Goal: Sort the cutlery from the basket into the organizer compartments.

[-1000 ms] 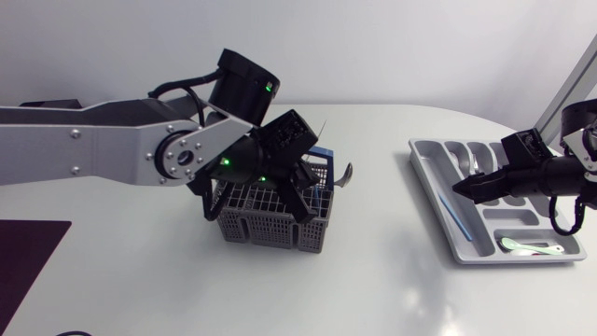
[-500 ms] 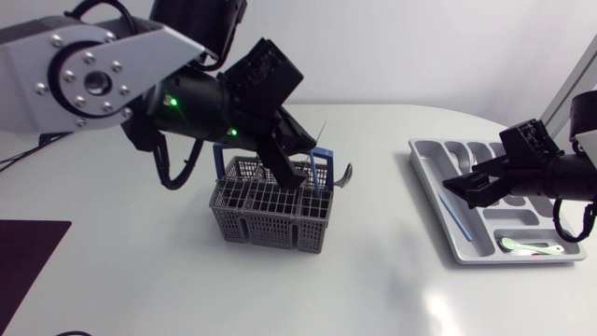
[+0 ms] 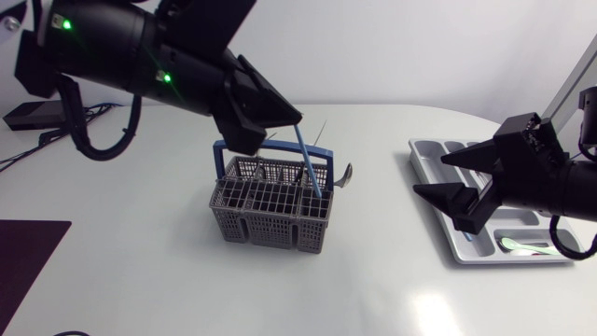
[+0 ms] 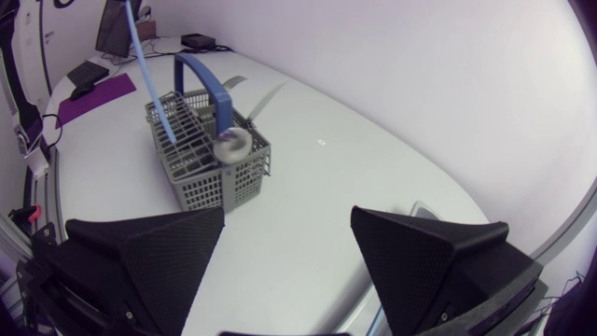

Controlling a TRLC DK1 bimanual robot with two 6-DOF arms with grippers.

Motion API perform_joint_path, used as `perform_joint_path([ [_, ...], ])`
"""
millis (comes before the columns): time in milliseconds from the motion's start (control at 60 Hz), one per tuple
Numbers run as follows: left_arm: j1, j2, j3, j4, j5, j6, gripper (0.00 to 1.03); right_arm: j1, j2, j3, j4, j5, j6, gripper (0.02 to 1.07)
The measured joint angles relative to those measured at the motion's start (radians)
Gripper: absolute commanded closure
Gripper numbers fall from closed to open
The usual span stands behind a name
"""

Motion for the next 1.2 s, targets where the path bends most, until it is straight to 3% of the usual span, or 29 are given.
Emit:
perform_joint_path([
  [150, 0.033, 0.0, 0.033, -0.023, 0.085, -0.038, 1.0, 0.086, -0.068, 0.0, -0.037, -0.013, -0.003, 0.14],
  [400, 0.031, 0.06, 0.034, -0.024, 0.175, -0.077, 1.0, 0.228, -0.105, 0.0, -0.085, -0.032, -0.002, 0.31],
  [700, -0.012, 0.129, 0.033, 0.004, 0.235, -0.116, 1.0, 0.357, -0.069, 0.0, -0.08, -0.057, 0.032, 0.57],
  [1017, -0.029, 0.156, 0.033, 0.016, 0.267, -0.131, 1.0, 0.403, 0.011, 0.011, -0.048, -0.072, 0.084, 0.63],
  [1200, -0.029, 0.157, 0.033, 0.02, 0.284, -0.142, 1.0, 0.409, 0.048, 0.029, -0.024, -0.072, 0.108, 0.78],
])
